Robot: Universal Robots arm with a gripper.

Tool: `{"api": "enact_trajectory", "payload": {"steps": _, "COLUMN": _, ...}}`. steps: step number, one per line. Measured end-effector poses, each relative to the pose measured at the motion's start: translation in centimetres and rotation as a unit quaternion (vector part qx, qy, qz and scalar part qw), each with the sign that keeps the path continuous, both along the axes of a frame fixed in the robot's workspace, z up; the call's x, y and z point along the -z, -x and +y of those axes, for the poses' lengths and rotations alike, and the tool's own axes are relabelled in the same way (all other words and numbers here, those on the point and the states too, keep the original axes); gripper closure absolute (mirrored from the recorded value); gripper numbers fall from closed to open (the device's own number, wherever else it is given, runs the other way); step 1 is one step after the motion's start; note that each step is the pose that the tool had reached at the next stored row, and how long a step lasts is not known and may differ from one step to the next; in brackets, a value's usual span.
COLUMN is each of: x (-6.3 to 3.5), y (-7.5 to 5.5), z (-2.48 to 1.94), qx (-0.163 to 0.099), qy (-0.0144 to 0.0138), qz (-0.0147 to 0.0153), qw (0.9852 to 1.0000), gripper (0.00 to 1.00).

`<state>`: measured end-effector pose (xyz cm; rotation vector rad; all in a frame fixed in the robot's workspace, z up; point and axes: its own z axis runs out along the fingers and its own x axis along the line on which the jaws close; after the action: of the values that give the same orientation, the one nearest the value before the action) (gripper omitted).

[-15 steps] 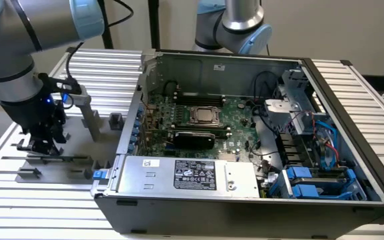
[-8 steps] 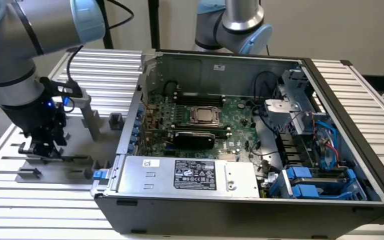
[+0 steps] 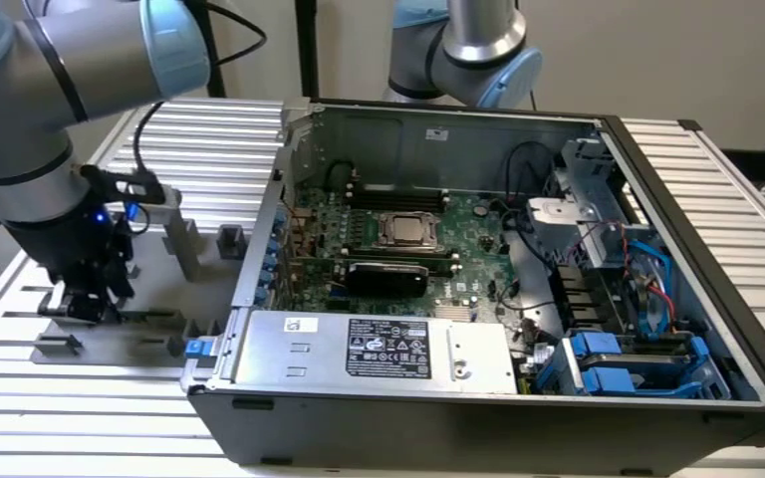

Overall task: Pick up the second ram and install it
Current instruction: 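Pick up the second ram and move it above second insertion slot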

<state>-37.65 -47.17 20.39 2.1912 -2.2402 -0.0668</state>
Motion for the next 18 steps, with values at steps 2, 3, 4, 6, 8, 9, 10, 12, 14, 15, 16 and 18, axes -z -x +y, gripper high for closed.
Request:
{"api": "enact_trajectory", "payload": {"steps": 2, "x": 0.35, "y": 0.00, "z": -0.03, "qx": 0.000, "qy": -0.0011, "qz": -0.0002, "qw": 1.0000, "gripper": 0.00}}
{"api": "enact_trajectory", "payload": {"steps": 3, "x": 0.49, "y": 0.00, "z": -0.05, "qx": 0.000, "qy": -0.0020, "qz": -0.0001, "qw": 1.0000, "gripper": 0.00}}
{"api": "enact_trajectory", "payload": {"steps": 4, "x": 0.62, "y": 0.00, "z": -0.06, "qx": 0.000, "qy": -0.0030, "qz": -0.0002, "qw": 1.0000, "gripper": 0.00}}
{"api": "enact_trajectory", "payload": {"steps": 6, "x": 0.72, "y": -0.01, "z": -0.12, "qx": 0.000, "qy": -0.0056, "qz": -0.0003, "qw": 1.0000, "gripper": 0.00}}
{"api": "enact_trajectory", "payload": {"steps": 8, "x": 0.71, "y": -0.02, "z": -0.24, "qx": 0.000, "qy": -0.0069, "qz": -0.0002, "qw": 1.0000, "gripper": 0.00}}
{"api": "enact_trajectory", "payload": {"steps": 9, "x": 0.72, "y": -0.03, "z": -0.33, "qx": 0.000, "qy": -0.0071, "qz": -0.0003, "qw": 1.0000, "gripper": 0.00}}
{"api": "enact_trajectory", "payload": {"steps": 10, "x": 0.71, "y": -0.04, "z": -0.48, "qx": 0.000, "qy": -0.0075, "qz": -0.0002, "qw": 1.0000, "gripper": 0.00}}
{"api": "enact_trajectory", "payload": {"steps": 12, "x": 0.72, "y": -0.08, "z": -0.66, "qx": -0.001, "qy": -0.0086, "qz": -0.0003, "qw": 1.0000, "gripper": 0.00}}
{"api": "enact_trajectory", "payload": {"steps": 14, "x": 0.72, "y": -0.10, "z": -0.67, "qx": -0.001, "qy": -0.0102, "qz": -0.0003, "qw": 0.9999, "gripper": 0.00}}
{"api": "enact_trajectory", "payload": {"steps": 15, "x": 0.72, "y": -0.10, "z": -0.67, "qx": -0.001, "qy": -0.0110, "qz": -0.0002, "qw": 0.9999, "gripper": 0.00}}
{"api": "enact_trajectory", "payload": {"steps": 16, "x": 0.73, "y": -0.11, "z": -0.68, "qx": -0.002, "qy": -0.0118, "qz": -0.0002, "qw": 0.9999, "gripper": 0.00}}
{"api": "enact_trajectory", "payload": {"steps": 18, "x": 0.74, "y": -0.13, "z": -0.68, "qx": -0.002, "qy": -0.0121, "qz": -0.0003, "qw": 0.9999, "gripper": 1.00}}
